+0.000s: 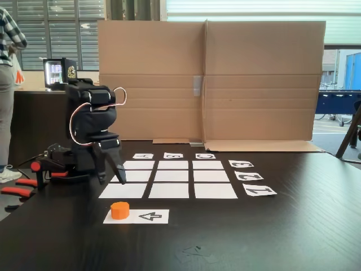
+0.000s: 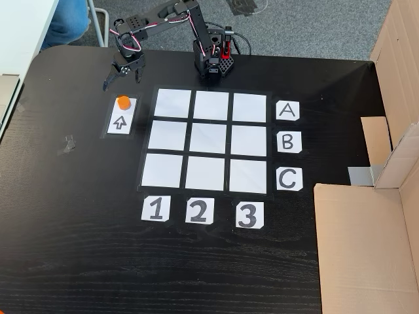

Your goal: Pick up the round, orange token and place it in the grid on square B3.

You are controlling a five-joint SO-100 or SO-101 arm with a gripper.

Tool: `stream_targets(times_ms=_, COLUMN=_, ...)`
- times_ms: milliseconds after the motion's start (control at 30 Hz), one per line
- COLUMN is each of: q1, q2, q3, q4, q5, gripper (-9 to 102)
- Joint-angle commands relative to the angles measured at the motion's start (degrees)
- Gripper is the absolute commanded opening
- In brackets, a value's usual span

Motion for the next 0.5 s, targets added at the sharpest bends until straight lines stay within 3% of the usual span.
stream_targets(times_ms=0, q1=-0.53, q2=-0.35, q3=-3.16, q4=-0.79, q5=-3.69, gripper=54)
stream_targets(times_ms=467, q1=-0.70, q2=-7.29, q3=-8.53, q4=-0.97, q5=-21.53, gripper=54)
